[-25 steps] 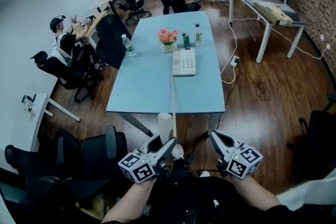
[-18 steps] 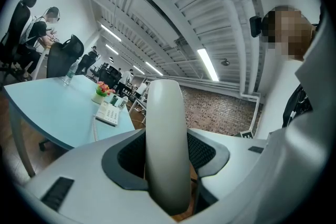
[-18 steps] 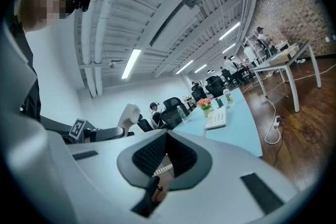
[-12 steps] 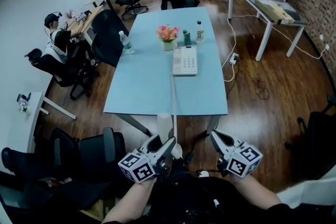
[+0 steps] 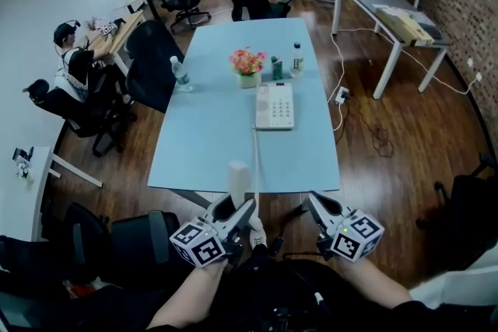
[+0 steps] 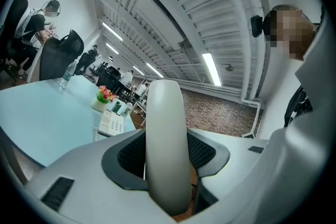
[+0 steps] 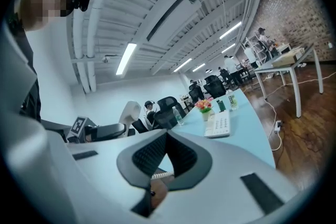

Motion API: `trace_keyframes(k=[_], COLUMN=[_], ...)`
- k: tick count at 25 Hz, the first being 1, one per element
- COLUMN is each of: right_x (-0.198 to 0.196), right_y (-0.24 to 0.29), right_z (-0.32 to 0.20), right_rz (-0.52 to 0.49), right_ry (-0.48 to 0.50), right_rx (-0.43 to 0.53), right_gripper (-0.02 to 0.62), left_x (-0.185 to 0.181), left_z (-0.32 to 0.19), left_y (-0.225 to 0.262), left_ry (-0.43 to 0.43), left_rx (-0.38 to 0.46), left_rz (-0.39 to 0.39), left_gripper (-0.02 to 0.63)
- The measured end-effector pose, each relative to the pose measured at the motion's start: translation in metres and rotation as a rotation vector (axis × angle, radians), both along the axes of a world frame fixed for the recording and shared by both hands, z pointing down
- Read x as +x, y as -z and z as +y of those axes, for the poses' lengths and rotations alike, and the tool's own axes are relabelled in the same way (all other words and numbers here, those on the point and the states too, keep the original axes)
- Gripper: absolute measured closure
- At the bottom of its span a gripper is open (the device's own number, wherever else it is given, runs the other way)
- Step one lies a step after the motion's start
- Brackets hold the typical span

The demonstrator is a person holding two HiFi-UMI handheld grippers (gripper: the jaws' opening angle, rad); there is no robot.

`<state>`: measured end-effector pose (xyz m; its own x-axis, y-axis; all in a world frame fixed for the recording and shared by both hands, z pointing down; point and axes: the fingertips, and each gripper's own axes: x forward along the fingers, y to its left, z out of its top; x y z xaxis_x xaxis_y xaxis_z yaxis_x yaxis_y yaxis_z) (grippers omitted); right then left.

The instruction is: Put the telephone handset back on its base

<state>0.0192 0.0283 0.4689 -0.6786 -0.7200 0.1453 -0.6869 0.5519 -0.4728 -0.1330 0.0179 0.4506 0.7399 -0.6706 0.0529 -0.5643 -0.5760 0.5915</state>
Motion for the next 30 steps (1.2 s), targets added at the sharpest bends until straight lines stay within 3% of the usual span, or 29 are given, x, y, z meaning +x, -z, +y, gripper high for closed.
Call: trace_keyframes(k=[12,21,26,30], right_x=[-0.031,-0.051,-0.042,-0.043], right_y=[0.007,-0.007,-0.007,-0.01], right_z=[-0.1,-0.139,-0.166,-0.188], right_rz=[0.045,0.065,0.073,0.079], right_ry=[-0.106,-0.182,-0.221,-0.194], right_rx=[0.02,-0.006,-0.009,-0.013], right_gripper=[0.58,0.58,0.58,0.58], left_x=[-0.029,-0.045,-0.046,-0.045], left_z=[-0.117,-0.179,-0.207,-0.226], left_y=[-0.003,-0.033,-0.041,-0.044], left_ry=[-0.09,-0.165,-0.166,-0.145], left_rx=[0.004,-0.043,-0.057,-0.061], left_rz=[0.003,-0.006,-0.018,-0.028], left_gripper=[0.397,0.397,0.397,0.397])
